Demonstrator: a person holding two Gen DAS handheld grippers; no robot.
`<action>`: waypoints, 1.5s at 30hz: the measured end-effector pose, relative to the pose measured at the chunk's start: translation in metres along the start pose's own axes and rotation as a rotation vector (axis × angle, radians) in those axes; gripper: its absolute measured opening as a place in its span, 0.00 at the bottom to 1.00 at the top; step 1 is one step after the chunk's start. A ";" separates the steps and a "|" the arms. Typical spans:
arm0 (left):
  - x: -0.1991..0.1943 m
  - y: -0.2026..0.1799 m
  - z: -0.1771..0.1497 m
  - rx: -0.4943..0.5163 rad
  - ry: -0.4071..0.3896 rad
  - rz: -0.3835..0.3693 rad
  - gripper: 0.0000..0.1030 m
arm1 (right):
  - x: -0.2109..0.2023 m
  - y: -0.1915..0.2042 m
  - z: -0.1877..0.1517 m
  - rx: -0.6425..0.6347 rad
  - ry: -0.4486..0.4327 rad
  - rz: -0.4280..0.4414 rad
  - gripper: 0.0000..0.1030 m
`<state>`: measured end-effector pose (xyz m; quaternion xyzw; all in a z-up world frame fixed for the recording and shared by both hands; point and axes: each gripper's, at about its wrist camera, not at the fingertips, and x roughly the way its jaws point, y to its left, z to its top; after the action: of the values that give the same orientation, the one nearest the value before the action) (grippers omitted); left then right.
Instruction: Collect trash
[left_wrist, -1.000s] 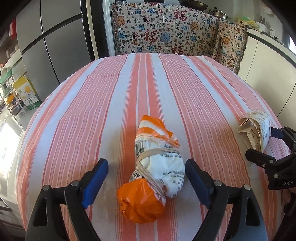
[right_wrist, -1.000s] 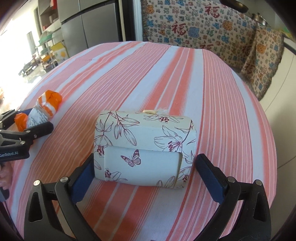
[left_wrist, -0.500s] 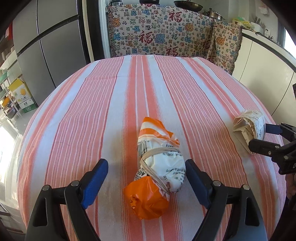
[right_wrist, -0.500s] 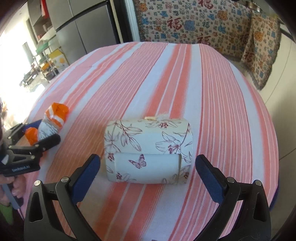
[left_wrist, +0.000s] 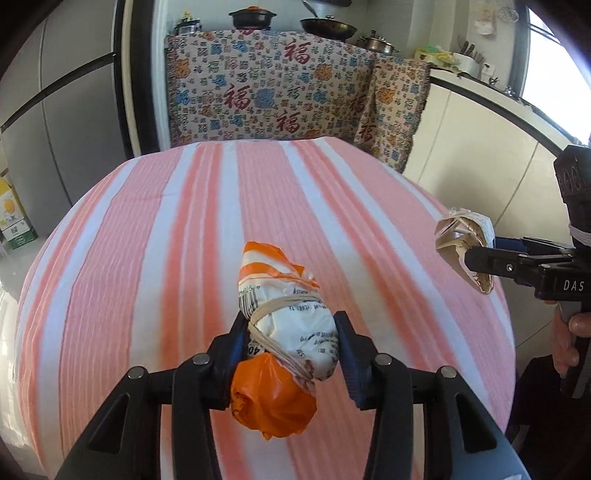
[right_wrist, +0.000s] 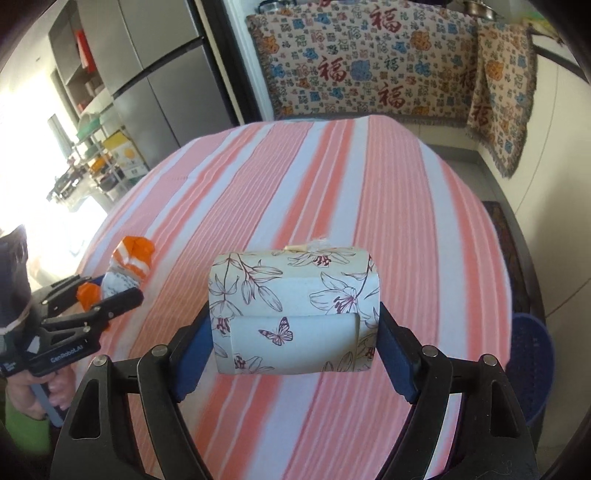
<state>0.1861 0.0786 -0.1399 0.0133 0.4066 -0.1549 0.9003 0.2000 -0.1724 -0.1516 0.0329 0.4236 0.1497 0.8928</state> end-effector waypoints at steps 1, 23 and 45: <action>0.001 -0.015 0.004 0.013 -0.002 -0.027 0.44 | -0.011 -0.012 -0.001 0.020 -0.012 -0.003 0.79; 0.219 -0.402 0.052 0.282 0.247 -0.419 0.44 | -0.082 -0.363 -0.099 0.692 -0.026 -0.208 0.79; 0.245 -0.415 0.049 0.305 0.205 -0.357 0.67 | -0.100 -0.419 -0.126 0.815 -0.082 -0.301 0.99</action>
<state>0.2534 -0.3889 -0.2451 0.0923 0.4635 -0.3688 0.8004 0.1442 -0.6100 -0.2353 0.3264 0.4125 -0.1632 0.8347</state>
